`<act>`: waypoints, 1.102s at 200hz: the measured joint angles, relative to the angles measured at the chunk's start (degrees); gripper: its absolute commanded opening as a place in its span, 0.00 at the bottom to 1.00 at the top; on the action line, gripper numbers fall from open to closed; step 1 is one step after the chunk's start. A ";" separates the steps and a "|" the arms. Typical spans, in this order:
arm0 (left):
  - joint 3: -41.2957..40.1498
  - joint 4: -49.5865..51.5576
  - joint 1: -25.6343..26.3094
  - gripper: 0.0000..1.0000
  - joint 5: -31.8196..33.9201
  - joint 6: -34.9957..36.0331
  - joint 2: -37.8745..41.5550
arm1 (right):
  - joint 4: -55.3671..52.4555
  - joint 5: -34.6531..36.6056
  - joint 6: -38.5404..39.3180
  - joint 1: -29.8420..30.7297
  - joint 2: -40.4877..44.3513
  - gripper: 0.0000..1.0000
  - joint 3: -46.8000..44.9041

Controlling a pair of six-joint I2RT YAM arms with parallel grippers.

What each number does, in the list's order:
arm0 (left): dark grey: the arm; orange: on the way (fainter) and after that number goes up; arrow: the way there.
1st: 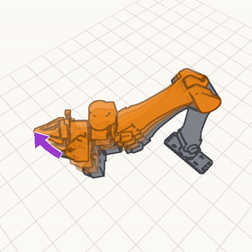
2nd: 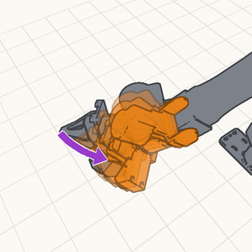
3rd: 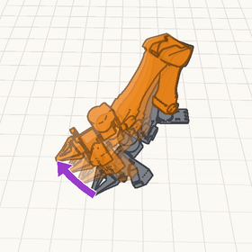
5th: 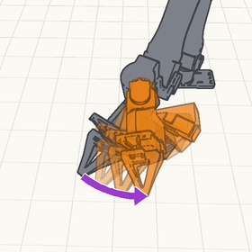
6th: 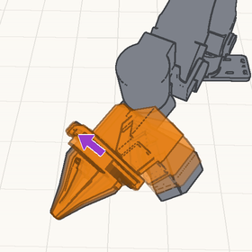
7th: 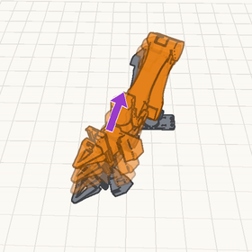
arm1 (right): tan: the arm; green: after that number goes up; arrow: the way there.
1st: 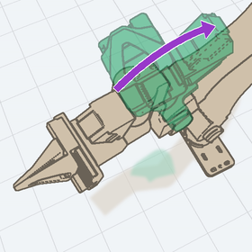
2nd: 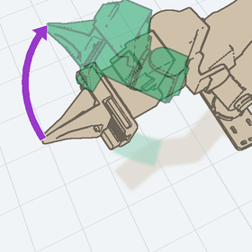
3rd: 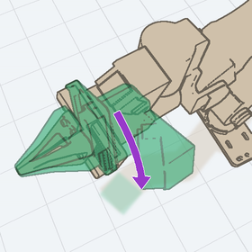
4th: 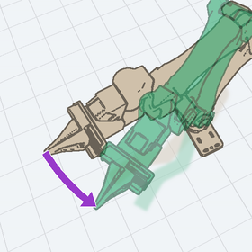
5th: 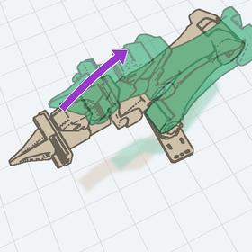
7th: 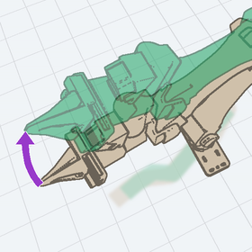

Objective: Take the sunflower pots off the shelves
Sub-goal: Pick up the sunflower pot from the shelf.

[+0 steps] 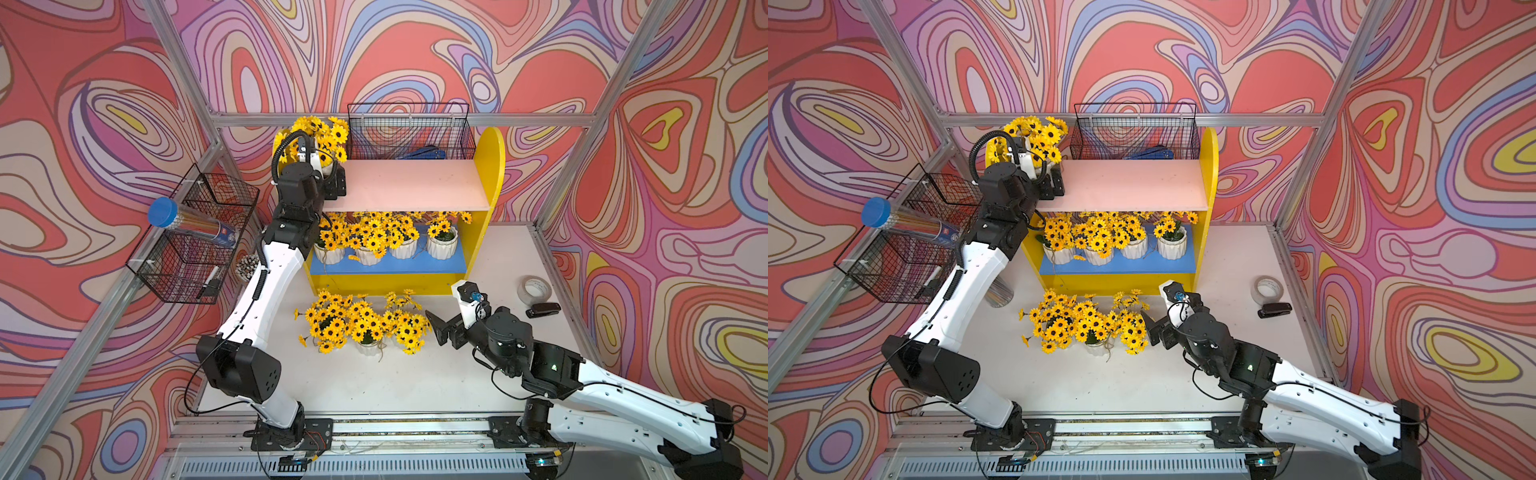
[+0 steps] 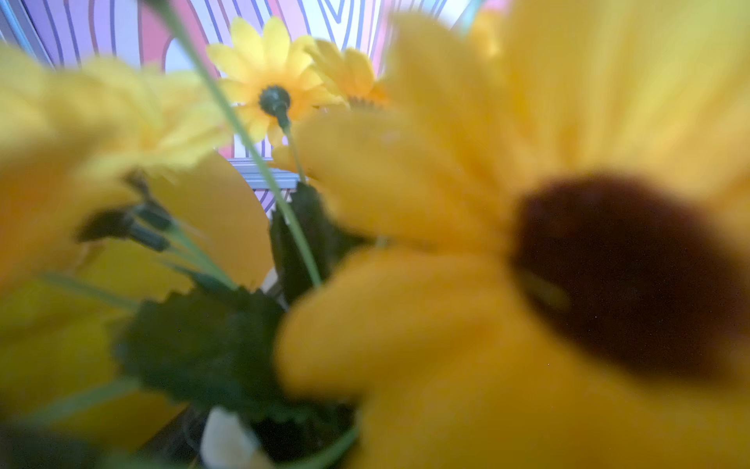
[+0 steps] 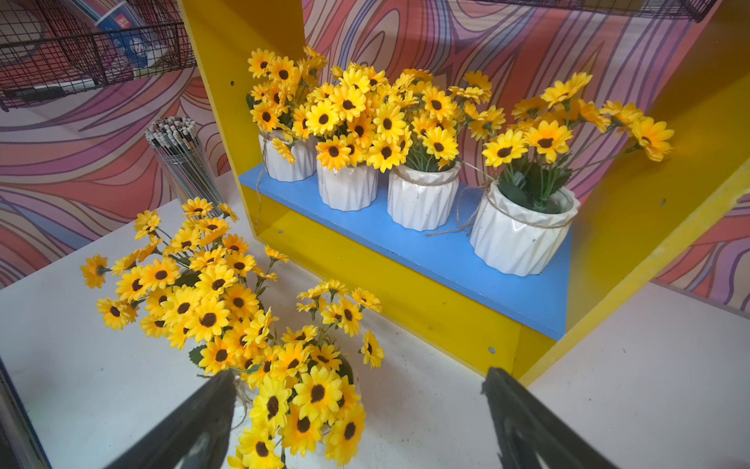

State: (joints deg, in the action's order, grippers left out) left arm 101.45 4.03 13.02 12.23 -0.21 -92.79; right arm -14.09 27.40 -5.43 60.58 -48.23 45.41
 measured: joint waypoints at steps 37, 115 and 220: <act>-2.69 -4.31 0.00 1.00 0.72 -0.04 0.00 | -0.02 -0.39 0.26 0.00 0.07 0.98 0.00; -4.22 -8.68 0.02 1.00 1.51 0.42 -0.76 | -0.02 -1.38 0.76 0.00 0.59 0.98 0.00; -0.61 -9.84 -0.39 0.97 1.64 1.73 -3.87 | 0.39 -1.97 1.73 0.00 1.29 0.98 0.00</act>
State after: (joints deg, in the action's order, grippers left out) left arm 100.84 -5.80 12.62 13.87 1.52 -96.66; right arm -13.69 25.43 -3.70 60.58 -46.94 45.41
